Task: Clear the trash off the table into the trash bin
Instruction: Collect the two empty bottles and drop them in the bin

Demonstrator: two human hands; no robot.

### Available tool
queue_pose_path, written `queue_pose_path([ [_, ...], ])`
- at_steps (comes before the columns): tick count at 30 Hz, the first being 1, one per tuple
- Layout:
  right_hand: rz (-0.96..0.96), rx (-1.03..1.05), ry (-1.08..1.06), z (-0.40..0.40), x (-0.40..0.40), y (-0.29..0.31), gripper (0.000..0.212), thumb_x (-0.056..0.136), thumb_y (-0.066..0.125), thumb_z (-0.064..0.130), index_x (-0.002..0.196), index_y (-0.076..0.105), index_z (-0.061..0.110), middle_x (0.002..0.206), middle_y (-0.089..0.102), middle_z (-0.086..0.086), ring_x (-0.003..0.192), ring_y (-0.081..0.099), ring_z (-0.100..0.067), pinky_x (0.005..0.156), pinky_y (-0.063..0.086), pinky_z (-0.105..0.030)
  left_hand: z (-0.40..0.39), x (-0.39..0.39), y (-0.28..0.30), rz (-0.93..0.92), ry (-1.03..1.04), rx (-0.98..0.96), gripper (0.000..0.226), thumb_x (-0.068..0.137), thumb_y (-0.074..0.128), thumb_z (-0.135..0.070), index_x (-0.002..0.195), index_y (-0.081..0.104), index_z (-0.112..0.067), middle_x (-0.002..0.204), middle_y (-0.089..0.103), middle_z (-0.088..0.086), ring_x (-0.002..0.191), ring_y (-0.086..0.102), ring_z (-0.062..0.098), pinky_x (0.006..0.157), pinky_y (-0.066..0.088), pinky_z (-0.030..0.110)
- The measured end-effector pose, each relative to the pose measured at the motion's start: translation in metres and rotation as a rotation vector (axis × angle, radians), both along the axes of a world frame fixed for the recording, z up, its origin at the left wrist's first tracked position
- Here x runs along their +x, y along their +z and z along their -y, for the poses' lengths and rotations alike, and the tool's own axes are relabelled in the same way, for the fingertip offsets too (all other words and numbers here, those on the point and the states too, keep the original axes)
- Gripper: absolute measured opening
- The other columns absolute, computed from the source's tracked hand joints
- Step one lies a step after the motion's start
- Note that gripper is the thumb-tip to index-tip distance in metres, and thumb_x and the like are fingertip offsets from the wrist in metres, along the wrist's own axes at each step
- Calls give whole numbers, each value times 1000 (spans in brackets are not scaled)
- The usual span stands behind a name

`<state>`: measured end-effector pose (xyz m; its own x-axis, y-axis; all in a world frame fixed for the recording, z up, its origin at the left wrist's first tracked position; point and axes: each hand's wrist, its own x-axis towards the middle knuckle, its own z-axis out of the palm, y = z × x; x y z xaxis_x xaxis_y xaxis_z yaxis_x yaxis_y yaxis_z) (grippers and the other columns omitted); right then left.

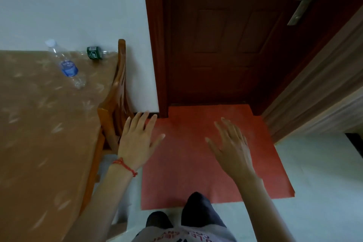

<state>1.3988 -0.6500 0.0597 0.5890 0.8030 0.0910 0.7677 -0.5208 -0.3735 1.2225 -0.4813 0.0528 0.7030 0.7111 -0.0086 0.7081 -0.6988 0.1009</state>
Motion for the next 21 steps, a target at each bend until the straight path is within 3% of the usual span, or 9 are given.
queue_pose_path([
  [9, -39, -45, 147, -122, 91, 0, 57, 91, 46, 45, 140, 35, 17, 153, 26, -4, 141, 19, -20, 112, 18, -36, -91, 70, -2, 13, 130, 7, 78, 91, 7, -59, 123, 56, -7, 126, 58, 19, 118, 54, 37, 97, 41, 55],
  [16, -21, -41, 306, -216, 158, 7, 68, 83, 30, 56, 134, 45, 14, 147, 38, -9, 137, 31, -25, 109, 23, -35, -151, 117, 10, 34, 309, 0, 78, 91, 7, -59, 122, 57, -7, 125, 60, 19, 118, 55, 36, 96, 41, 53],
  [21, -50, -55, 440, -279, 178, 13, 59, 88, 45, 46, 136, 42, 13, 148, 35, -9, 138, 28, -24, 111, 20, -34, -177, 127, 13, 65, 460, -9, 79, 90, 7, -61, 122, 57, -8, 126, 59, 17, 119, 54, 35, 98, 40, 52],
])
